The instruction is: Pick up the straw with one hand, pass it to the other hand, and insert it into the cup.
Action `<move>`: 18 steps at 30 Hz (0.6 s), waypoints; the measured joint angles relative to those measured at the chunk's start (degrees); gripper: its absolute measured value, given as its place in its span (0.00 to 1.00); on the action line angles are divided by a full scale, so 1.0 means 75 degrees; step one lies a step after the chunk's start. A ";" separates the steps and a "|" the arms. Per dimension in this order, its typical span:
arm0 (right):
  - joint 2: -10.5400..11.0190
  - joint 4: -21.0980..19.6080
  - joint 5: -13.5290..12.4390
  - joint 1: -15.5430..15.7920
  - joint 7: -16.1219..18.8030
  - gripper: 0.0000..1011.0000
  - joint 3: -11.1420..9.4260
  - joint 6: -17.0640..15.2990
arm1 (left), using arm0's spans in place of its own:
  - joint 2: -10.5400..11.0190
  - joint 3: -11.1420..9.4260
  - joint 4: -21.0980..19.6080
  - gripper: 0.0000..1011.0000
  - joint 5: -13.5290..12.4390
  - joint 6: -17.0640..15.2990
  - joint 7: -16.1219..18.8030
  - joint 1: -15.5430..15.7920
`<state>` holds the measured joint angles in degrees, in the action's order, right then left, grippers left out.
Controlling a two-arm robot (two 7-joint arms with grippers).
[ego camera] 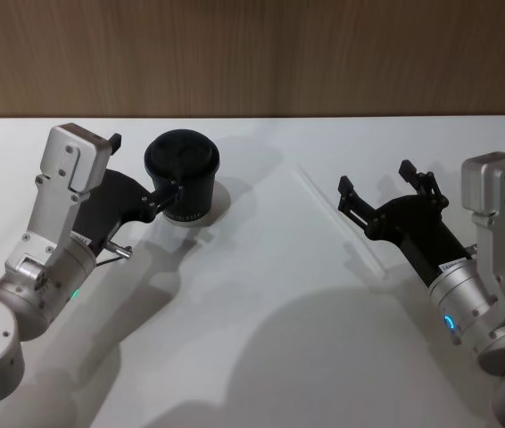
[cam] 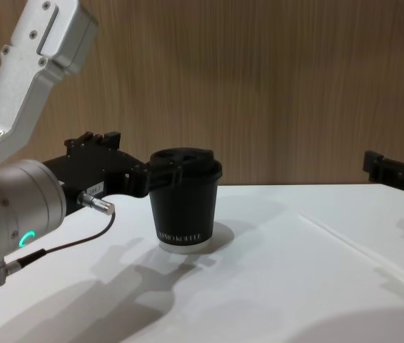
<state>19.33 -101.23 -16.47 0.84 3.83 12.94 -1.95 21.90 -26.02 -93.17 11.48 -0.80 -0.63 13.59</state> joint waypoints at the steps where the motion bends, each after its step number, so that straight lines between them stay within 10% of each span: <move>1: 0.0000 0.0000 0.0000 0.0000 0.0000 0.99 -0.0001 0.0000 | 0.0000 0.0000 -0.0001 0.99 0.0000 0.0000 0.0000 0.0000; 18: 0.0000 0.0000 0.0000 0.0000 0.0000 0.99 0.0000 0.0000 | 0.0000 0.0000 0.0000 0.99 0.0000 0.0000 0.0000 0.0000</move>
<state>19.33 -101.23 -16.47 0.84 3.83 12.94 -1.95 21.90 -26.02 -93.17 11.48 -0.79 -0.63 13.59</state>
